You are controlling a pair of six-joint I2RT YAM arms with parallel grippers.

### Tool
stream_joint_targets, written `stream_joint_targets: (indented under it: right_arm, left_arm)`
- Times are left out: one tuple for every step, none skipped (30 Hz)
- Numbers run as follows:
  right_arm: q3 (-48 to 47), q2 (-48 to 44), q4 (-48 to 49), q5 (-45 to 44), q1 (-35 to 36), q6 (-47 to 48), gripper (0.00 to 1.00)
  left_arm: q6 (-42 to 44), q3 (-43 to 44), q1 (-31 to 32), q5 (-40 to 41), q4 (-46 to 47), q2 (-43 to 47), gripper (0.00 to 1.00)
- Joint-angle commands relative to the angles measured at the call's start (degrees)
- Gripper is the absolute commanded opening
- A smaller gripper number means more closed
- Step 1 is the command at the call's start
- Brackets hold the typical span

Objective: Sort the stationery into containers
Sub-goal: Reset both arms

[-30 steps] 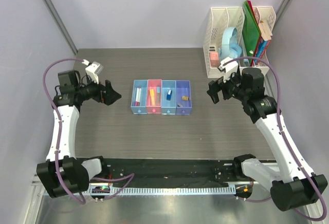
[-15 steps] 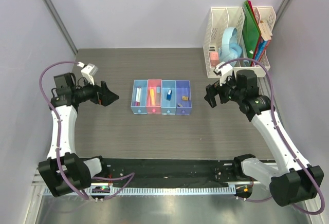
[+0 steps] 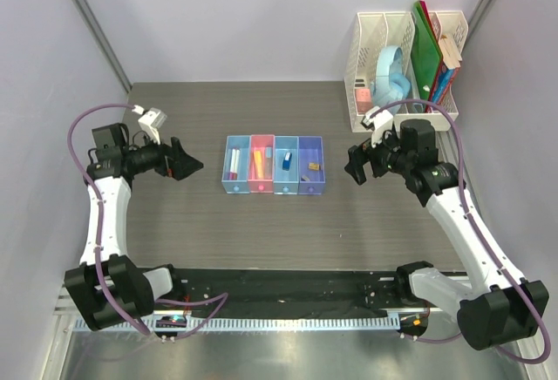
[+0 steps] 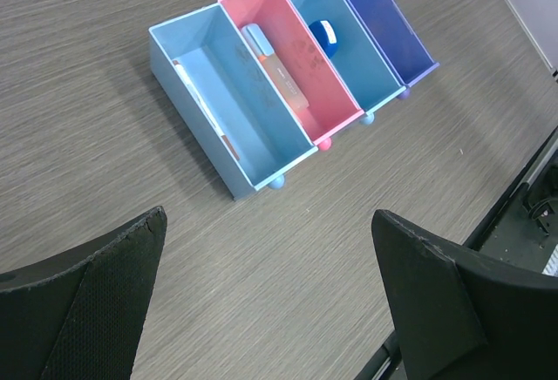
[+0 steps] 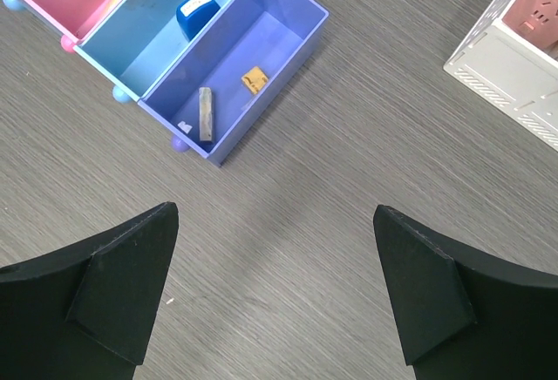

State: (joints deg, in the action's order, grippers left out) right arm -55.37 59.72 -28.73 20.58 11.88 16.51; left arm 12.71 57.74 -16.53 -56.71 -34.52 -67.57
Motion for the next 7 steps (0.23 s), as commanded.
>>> stream_joint_targets:
  right_arm:
    - [0.27,-1.36,2.01,1.39,-0.01,0.01,1.0]
    - [0.44,-1.45,2.19,1.39,-0.1,0.1,1.0]
    - [0.53,-1.54,2.27,1.39,-0.1,0.19,1.0]
    - [0.53,-1.63,2.36,1.31,-0.01,0.19,1.0]
    - [0.44,-1.54,2.36,1.31,-0.01,0.19,1.0]
    - [0.44,-1.63,2.36,1.39,-0.1,0.1,1.0]
    - [0.44,-1.54,2.45,1.57,-0.1,0.1,1.0]
  left_arm:
    - [0.47,0.18,-0.52,-2.35,0.86,-0.72,1.0]
    - [0.47,0.18,-0.43,-2.44,0.86,-0.81,1.0]
    - [0.47,0.18,-0.43,-2.53,0.86,-0.9,1.0]
    - [0.39,0.18,-0.43,-2.7,0.86,-0.81,1.0]
    - [0.47,0.01,-0.43,-2.62,0.95,-0.81,1.0]
    - [0.39,0.01,-0.43,-2.62,0.95,-0.81,1.0]
    - [0.47,-0.08,-0.43,-2.71,1.04,-0.81,1.0]
